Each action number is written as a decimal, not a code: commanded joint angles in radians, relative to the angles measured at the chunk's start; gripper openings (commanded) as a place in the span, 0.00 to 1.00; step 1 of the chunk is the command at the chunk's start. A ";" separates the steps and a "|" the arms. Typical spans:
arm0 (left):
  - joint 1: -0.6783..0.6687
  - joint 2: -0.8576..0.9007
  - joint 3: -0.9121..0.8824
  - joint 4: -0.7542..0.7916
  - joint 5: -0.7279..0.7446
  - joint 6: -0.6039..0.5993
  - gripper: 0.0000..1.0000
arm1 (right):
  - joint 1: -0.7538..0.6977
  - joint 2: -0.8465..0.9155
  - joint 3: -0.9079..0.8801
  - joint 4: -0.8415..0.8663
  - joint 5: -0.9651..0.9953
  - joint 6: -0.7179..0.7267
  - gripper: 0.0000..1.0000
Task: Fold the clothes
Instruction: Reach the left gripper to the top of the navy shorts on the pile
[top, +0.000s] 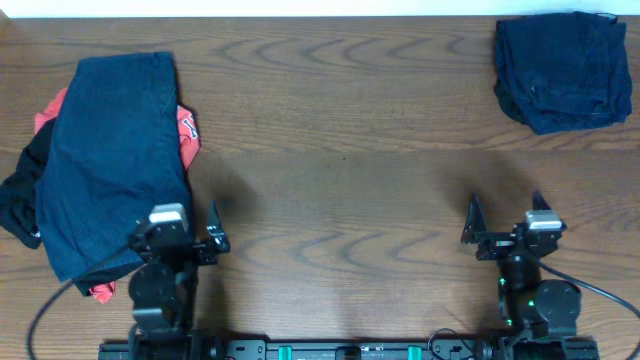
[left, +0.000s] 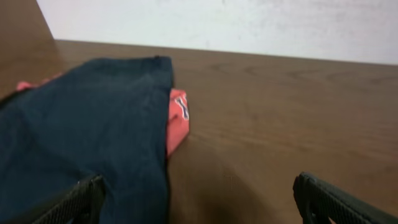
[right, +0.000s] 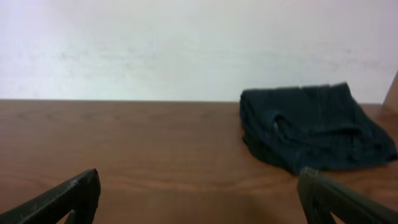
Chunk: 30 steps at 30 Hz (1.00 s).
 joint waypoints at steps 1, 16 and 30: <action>0.004 0.103 0.142 -0.010 -0.012 -0.009 0.98 | 0.007 0.075 0.109 -0.011 -0.036 0.009 0.99; 0.005 0.729 0.760 -0.292 0.169 -0.050 0.98 | 0.007 0.729 0.652 -0.189 -0.241 -0.040 0.99; 0.005 1.319 1.399 -0.632 0.283 0.018 0.98 | 0.007 1.221 0.997 -0.377 -0.408 -0.039 0.99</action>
